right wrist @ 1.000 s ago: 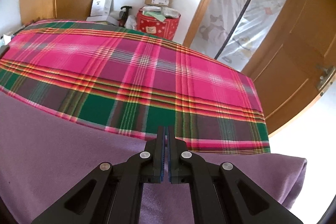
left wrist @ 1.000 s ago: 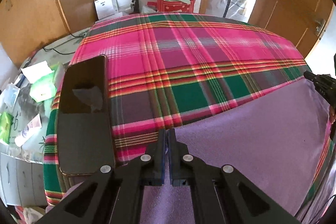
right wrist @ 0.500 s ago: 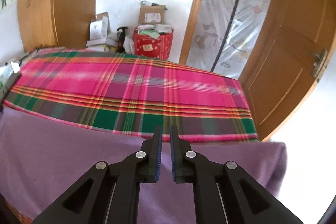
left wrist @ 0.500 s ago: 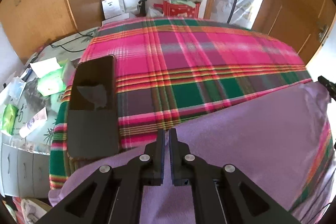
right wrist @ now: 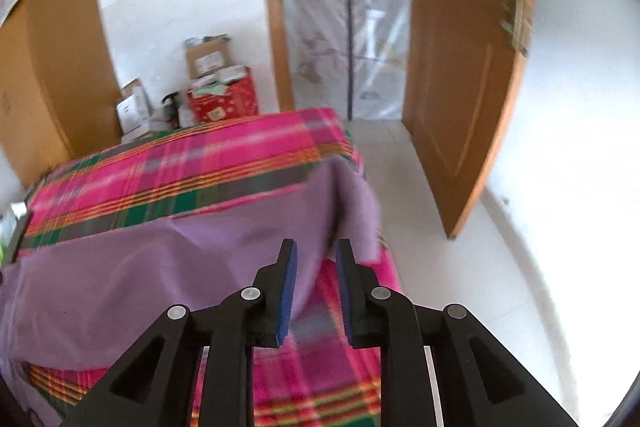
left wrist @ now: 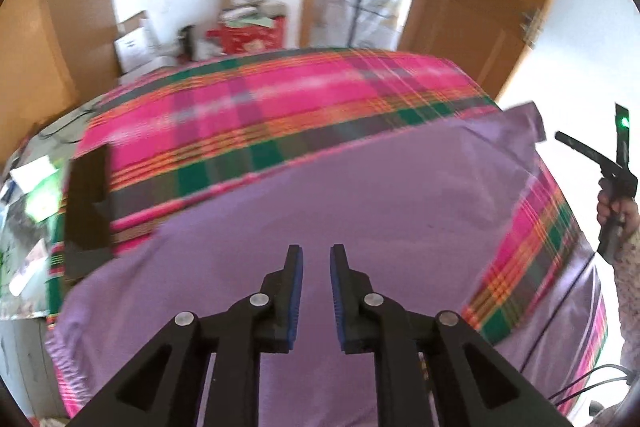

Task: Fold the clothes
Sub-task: 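Grasp a purple fabric corner with the right gripper and lift it up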

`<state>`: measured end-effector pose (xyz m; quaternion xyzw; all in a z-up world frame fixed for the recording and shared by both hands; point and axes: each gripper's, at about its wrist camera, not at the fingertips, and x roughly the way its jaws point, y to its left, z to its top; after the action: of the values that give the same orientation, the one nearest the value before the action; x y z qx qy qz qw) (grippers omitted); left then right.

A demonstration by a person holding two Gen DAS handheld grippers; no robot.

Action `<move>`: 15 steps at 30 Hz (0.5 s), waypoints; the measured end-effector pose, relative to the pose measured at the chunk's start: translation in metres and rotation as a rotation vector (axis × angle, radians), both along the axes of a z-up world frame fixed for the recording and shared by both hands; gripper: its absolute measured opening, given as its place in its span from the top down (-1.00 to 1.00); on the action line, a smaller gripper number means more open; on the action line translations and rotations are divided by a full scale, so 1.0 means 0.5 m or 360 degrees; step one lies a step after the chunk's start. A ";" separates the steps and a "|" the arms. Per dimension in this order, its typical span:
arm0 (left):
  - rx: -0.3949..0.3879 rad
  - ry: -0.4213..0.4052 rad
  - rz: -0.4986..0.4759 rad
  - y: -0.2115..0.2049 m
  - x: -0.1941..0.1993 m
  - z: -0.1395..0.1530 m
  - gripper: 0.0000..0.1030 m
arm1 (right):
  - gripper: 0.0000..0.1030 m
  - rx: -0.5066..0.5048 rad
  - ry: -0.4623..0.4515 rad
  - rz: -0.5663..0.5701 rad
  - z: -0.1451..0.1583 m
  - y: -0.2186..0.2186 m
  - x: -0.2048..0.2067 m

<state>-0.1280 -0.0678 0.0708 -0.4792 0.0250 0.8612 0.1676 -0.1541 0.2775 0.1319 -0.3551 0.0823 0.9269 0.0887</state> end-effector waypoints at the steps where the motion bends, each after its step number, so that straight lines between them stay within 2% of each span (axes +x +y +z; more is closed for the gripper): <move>1: 0.0002 -0.0017 -0.0031 0.020 0.002 -0.006 0.72 | 0.58 -0.0051 0.0004 -0.0024 -0.004 0.018 0.006; 3: 0.0029 -0.0056 -0.0069 0.052 0.004 -0.021 0.71 | 0.53 -0.0130 0.0002 -0.0051 -0.015 0.045 0.010; 7: -0.0003 -0.0100 -0.0162 0.115 0.010 -0.051 0.71 | 0.49 -0.0265 -0.0026 -0.0076 -0.043 0.091 0.012; 11: 0.0007 -0.0107 -0.0247 0.167 0.020 -0.062 0.71 | 0.35 -0.0290 -0.0056 -0.0029 -0.068 0.095 0.002; 15: 0.0029 -0.0104 -0.0317 0.213 0.032 -0.067 0.71 | 0.35 -0.0367 -0.0057 0.0081 -0.081 0.072 0.000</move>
<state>-0.1122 0.0386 0.0372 -0.5006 0.0592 0.8244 0.2573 -0.1539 0.3134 0.0914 -0.3814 0.1777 0.9068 0.0251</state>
